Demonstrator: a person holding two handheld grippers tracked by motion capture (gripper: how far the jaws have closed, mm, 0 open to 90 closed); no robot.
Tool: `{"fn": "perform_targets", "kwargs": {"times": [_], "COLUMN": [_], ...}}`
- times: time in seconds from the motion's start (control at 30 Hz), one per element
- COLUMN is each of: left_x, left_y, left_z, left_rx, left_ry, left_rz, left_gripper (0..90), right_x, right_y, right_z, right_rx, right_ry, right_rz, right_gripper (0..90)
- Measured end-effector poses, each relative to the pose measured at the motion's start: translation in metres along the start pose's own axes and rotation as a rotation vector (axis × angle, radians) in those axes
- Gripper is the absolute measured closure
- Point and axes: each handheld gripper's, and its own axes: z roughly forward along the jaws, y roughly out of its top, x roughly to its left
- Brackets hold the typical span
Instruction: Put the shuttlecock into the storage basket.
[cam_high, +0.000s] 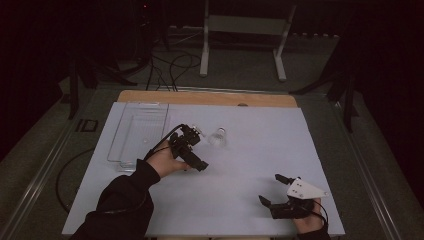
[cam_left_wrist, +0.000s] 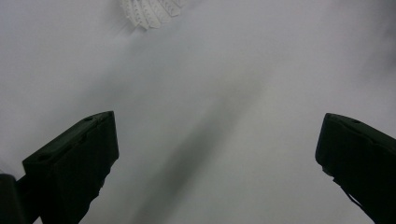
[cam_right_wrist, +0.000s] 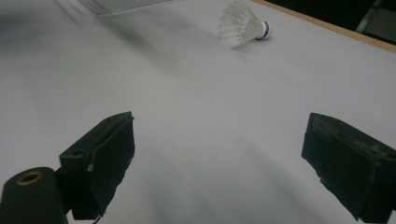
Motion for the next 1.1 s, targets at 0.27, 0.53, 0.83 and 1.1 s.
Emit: {"fn": "perform_targets", "kwargs": {"times": [0.27, 0.53, 0.83, 1.1], "left_x": [0.012, 0.022, 0.032, 0.037], "left_y": [0.006, 0.012, 0.018, 0.025], "left_z": [0.011, 0.023, 0.035, 0.043], "left_rx": [0.027, 0.071, 0.091, 0.116], "left_ry": [-0.005, 0.0, 0.022, 0.029], "left_rz": [-0.035, -0.085, -0.115, -0.146], "left_gripper": [0.2, 1.6, 2.4, 4.5], "right_x": [0.001, 0.0, 0.0, 0.001], "right_y": [0.0, -0.001, -0.001, -0.001], "right_z": [0.0, 0.0, 0.001, 0.002], "right_rx": [0.003, 0.004, 0.007, 0.014], "right_ry": [-0.001, 0.006, 0.009, 0.012], "right_rz": [-0.002, 0.002, 0.004, 0.008], "right_gripper": [9.5, 9.5, 9.5, 9.5]}}
